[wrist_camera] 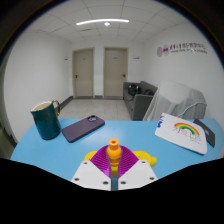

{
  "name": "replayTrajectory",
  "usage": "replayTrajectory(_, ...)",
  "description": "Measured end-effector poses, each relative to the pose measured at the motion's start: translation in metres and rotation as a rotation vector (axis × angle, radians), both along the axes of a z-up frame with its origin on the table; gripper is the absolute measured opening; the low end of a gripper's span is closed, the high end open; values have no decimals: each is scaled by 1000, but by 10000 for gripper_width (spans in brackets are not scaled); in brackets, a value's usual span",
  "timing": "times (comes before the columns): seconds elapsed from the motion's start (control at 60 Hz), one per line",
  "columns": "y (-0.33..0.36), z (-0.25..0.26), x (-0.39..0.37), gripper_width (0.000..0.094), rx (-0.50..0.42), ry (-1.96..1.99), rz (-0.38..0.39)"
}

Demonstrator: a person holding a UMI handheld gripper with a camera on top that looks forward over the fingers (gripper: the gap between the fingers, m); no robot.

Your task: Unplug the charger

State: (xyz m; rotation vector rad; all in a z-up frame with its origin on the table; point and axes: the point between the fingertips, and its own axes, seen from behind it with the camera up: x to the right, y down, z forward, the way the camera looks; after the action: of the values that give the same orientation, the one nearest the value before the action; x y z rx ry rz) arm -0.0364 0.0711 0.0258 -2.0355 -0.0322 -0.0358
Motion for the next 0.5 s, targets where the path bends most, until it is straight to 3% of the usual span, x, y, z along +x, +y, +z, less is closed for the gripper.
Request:
replayTrajectory(0.05, 0, 22, 1, 54, -3, 53, -14)
replayTrajectory(0.133, 10, 126, 24, 54, 211, -21, -37)
replayTrajectory(0.233, 3, 192, 76, 54, 279, -69, -104)
replayTrajectory(0.3, 4, 190, 100, 53, 227, -69, -131)
replayTrajectory(0.367, -8, 153, 129, 54, 143, -96, -170)
replayTrajectory(0.5, -42, 66, 151, 65, -123, -44, -183)
